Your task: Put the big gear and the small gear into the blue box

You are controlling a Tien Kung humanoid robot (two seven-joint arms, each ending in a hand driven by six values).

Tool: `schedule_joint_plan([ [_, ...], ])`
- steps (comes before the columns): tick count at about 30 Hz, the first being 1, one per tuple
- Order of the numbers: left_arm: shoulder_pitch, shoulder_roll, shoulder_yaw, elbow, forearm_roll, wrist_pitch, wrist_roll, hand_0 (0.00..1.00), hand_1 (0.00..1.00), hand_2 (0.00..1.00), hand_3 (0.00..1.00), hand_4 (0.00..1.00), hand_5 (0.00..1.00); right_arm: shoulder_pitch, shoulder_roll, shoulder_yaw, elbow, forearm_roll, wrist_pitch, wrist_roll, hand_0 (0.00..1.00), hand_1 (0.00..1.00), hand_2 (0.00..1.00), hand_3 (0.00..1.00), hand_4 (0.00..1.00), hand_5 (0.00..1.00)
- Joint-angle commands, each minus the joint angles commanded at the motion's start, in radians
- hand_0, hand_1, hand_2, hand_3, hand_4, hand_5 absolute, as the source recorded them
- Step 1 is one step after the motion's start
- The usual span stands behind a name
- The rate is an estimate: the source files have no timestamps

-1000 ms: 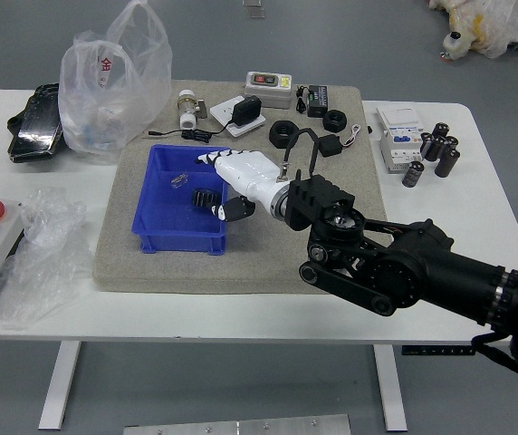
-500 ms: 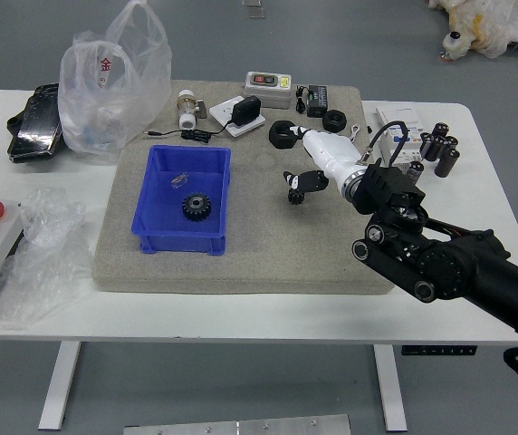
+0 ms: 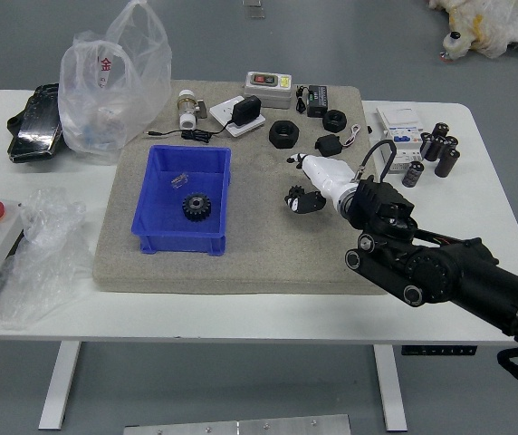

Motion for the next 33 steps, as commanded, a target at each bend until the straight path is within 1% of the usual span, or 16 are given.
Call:
schedule_joint_plan([
  [1,-0.001,0.000,0.000,0.000,0.000,0.000,0.000,0.650,0.524,0.558,0.705,0.671,0.346,0.002,0.002,-0.008,-0.004,0.005,0.000,0.000,0.675,0.778,0.815,0.841,0.677,0.255],
  [2,-0.001,0.000,0.001,0.000,0.000,0.000,-0.001,0.650,0.524,0.558,0.705,0.671,0.346,0.004,0.004,-0.019,-0.008,0.011,0.000,-0.001,0.598,0.669,0.565,0.685,0.471,0.181],
  [7,-0.001,0.000,0.000,0.000,0.002,-0.001,0.000,0.650,0.524,0.558,0.705,0.671,0.346,0.007,0.009,-0.053,-0.024,0.022,-0.004,-0.007,0.598,0.669,0.565,0.685,0.471,0.181],
  [8,-0.001,0.000,0.001,0.000,0.002,-0.002,0.000,0.650,0.525,0.558,0.705,0.671,0.346,0.008,0.010,-0.058,-0.027,0.023,-0.006,-0.008,0.536,0.586,0.440,0.576,0.459,0.061],
  [13,-0.002,0.001,0.004,0.001,0.000,-0.002,-0.003,0.650,0.525,0.558,0.705,0.671,0.346,0.007,0.009,-0.071,-0.030,0.020,-0.023,-0.007,0.536,0.586,0.440,0.576,0.459,0.061],
  [14,-0.002,0.001,0.004,0.001,-0.001,-0.002,-0.004,0.650,0.525,0.558,0.705,0.671,0.346,0.007,0.008,-0.072,-0.029,0.018,-0.027,-0.006,0.499,0.529,0.339,0.447,0.240,0.011],
  [19,-0.003,0.000,0.004,0.001,0.001,-0.003,-0.003,0.650,0.525,0.558,0.705,0.671,0.346,0.007,0.006,-0.076,-0.028,0.009,-0.042,-0.003,0.499,0.529,0.339,0.447,0.240,0.011],
  [20,-0.003,0.000,0.004,0.001,0.001,-0.003,-0.003,0.650,0.525,0.558,0.705,0.671,0.346,0.006,0.006,-0.077,-0.029,0.007,-0.044,-0.002,0.487,0.521,0.327,0.422,0.210,0.011],
  [25,-0.002,0.001,0.004,0.001,0.000,-0.003,-0.003,0.650,0.525,0.558,0.705,0.671,0.346,0.004,-0.001,-0.078,-0.029,0.001,-0.062,0.005,0.487,0.521,0.327,0.422,0.210,0.011],
  [26,-0.001,0.001,0.004,0.000,0.000,-0.003,-0.003,0.650,0.525,0.558,0.705,0.671,0.345,0.004,-0.002,-0.075,-0.027,-0.002,-0.065,0.007,0.466,0.517,0.324,0.413,0.202,0.009],
  [31,0.001,0.002,-0.002,0.000,0.006,-0.003,0.001,0.650,0.525,0.558,0.705,0.671,0.345,0.015,-0.010,-0.047,0.016,-0.048,-0.089,0.014,0.466,0.517,0.324,0.413,0.202,0.009],
  [32,0.001,0.003,-0.002,-0.001,0.007,-0.003,0.001,0.650,0.524,0.558,0.705,0.671,0.345,0.019,-0.010,-0.044,0.029,-0.059,-0.092,0.015,0.330,0.471,0.335,0.424,0.210,0.002],
  [33,0.000,0.003,-0.002,-0.001,0.007,-0.003,0.001,0.650,0.524,0.558,0.705,0.671,0.345,0.025,-0.008,-0.043,0.043,-0.071,-0.093,0.015,0.330,0.471,0.335,0.424,0.210,0.002],
])
